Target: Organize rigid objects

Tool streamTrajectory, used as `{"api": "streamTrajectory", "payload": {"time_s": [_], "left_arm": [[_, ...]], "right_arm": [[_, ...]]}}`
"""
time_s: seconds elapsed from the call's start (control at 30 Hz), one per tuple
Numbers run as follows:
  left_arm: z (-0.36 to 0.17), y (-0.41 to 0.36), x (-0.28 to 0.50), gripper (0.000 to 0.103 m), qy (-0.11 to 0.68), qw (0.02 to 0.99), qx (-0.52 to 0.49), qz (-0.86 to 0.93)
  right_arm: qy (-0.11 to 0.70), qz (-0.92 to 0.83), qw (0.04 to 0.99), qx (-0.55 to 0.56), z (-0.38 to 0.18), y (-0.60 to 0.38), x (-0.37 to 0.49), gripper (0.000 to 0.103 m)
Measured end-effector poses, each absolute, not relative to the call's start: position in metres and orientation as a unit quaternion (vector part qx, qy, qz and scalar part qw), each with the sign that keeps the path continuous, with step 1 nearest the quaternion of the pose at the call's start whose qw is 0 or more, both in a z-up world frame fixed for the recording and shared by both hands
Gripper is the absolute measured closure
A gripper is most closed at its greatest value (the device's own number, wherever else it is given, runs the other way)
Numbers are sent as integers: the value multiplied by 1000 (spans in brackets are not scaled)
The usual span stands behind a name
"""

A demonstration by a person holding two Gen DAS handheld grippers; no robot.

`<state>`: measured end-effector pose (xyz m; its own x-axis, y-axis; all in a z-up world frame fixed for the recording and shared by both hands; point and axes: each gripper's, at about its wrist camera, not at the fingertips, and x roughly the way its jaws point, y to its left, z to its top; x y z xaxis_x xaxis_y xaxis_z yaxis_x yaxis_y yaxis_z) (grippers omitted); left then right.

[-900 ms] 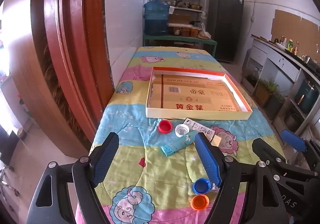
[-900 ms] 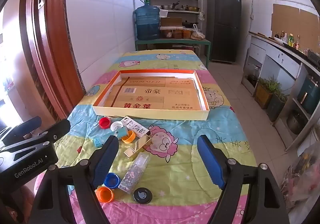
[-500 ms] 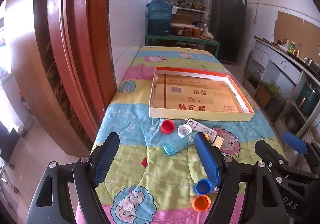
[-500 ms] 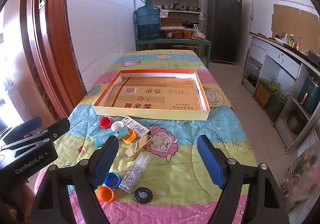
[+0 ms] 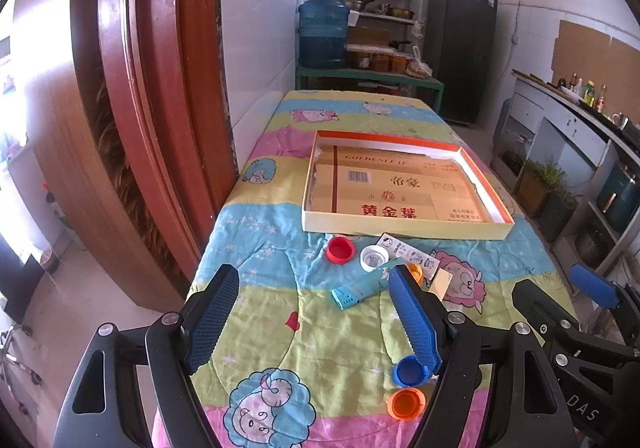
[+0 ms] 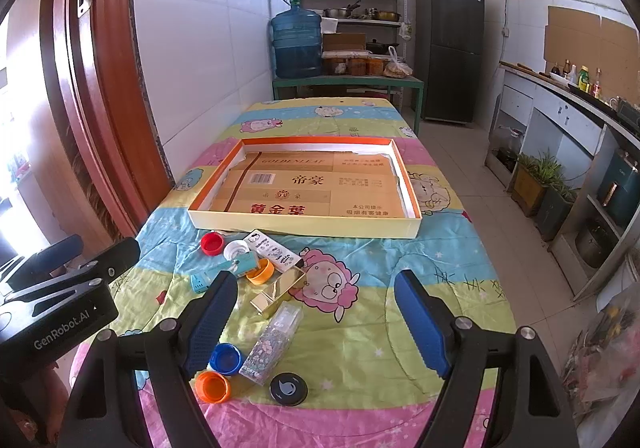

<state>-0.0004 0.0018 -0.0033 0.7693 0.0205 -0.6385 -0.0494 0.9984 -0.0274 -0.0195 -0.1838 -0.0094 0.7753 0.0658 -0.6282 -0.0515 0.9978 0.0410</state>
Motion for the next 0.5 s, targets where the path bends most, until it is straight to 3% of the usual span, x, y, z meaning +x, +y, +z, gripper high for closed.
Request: {"api": "streamTrajectory", "payload": {"time_s": [0.5], "left_arm": [[-4,1,-1,24,342,939,-24,13]], "right_arm": [[339,34,940,13,-17,-181,-18,23]]}}
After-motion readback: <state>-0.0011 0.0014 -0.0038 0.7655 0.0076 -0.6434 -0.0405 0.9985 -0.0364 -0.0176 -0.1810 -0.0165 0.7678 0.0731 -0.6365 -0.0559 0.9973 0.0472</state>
